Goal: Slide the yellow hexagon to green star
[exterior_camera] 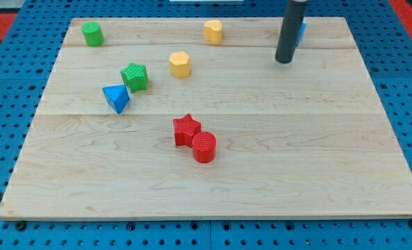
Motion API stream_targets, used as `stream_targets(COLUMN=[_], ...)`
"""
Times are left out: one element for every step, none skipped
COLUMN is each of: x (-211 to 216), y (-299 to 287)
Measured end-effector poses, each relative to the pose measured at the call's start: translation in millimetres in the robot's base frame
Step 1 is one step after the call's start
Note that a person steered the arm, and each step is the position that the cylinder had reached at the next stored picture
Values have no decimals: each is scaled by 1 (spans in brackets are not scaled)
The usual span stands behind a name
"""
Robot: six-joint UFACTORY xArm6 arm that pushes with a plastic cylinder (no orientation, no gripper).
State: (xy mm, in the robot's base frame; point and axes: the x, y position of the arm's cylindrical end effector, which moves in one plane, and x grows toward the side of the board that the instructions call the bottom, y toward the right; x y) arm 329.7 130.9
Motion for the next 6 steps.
stream_targets(x=[5, -3, -5, 13, 51, 71], y=[-59, -125, -196, -252, -232, -221])
